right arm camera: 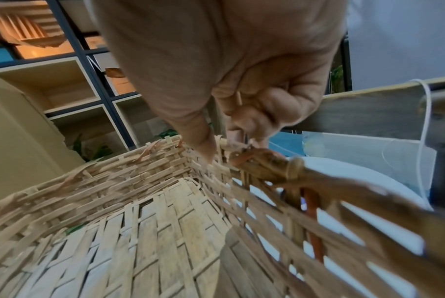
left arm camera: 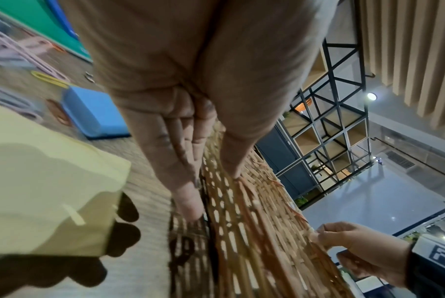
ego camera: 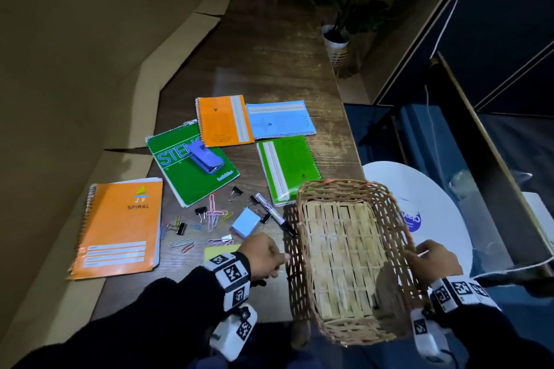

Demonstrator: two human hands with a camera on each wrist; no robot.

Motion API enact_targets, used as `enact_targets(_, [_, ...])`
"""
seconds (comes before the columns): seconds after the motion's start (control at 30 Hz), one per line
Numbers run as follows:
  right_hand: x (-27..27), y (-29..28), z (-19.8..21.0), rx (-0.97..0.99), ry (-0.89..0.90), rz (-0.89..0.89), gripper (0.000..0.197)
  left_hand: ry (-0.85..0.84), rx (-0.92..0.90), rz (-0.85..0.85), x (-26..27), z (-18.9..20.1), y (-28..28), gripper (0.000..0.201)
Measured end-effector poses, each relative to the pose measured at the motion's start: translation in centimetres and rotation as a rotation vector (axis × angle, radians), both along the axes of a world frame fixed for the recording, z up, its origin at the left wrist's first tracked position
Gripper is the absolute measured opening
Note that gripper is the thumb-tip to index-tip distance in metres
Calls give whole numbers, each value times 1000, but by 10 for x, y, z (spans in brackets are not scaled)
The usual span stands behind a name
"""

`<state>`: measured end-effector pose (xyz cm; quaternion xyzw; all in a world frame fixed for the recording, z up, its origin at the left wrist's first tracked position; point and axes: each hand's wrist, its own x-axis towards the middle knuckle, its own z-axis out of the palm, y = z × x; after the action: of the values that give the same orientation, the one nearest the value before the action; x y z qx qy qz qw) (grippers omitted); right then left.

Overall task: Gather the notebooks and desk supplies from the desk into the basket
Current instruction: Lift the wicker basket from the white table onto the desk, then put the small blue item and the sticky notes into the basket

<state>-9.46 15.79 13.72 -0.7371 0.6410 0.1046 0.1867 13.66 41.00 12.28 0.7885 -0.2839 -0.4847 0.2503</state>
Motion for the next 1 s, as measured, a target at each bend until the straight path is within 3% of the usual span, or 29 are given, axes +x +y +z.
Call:
enact_targets(0.13, [31, 15, 26, -118, 79, 108, 44, -10, 12, 141, 30, -7, 34, 20])
enact_targets(0.27, [103, 60, 49, -208, -63, 433, 44, -154, 54, 122, 57, -11, 67, 18])
enact_targets(0.37, [163, 108, 45, -146, -195, 664, 38, -279, 102, 92, 73, -16, 92, 17])
enact_targets(0.47, [210, 149, 22, -3, -186, 799, 39, -286, 87, 94, 78, -21, 115, 17])
enact_targets(0.6, [247, 182, -18, 151, -31, 882, 47, -303, 83, 66, 78, -30, 132, 25])
enact_targets(0.77, [261, 193, -43, 165, 64, 949, 45, -338, 40, -13, 68, -34, 128, 12])
enact_targets(0.87, [260, 192, -41, 135, -6, 920, 42, -421, 3, -97, 59, -36, 122, 21])
enact_targets(1.0, [246, 178, -21, 201, -275, 755, 40, -483, -89, -182, 51, -34, 109, 26])
